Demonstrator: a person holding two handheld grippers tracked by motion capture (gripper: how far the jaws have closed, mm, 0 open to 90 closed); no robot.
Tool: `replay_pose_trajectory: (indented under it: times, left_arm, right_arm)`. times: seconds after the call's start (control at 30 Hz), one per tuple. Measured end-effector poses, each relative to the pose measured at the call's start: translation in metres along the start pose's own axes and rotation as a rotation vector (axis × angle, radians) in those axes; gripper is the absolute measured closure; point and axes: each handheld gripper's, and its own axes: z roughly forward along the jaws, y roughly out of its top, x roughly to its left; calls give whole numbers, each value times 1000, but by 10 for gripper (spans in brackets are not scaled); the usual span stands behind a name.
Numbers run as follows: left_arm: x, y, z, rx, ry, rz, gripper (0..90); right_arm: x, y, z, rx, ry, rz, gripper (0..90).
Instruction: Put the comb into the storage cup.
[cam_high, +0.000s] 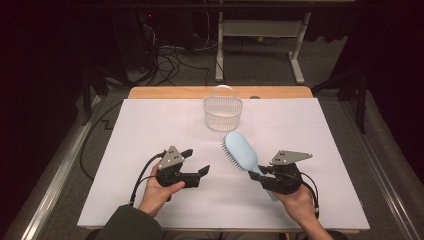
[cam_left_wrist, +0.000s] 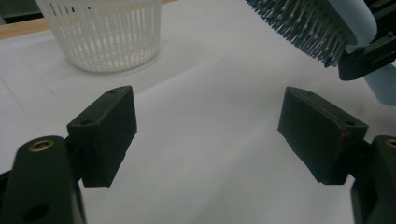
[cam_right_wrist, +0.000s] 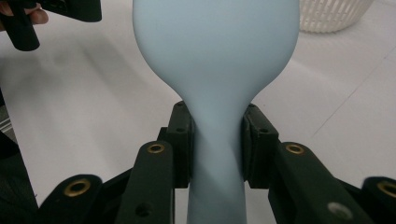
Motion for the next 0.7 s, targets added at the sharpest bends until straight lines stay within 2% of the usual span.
replay_pose_trajectory:
  times: [0.7]
  left_arm:
    - [-19, 18, 22, -1, -69, 34, 205]
  right_arm:
    - [7, 7, 9, -1, 14, -30, 704]
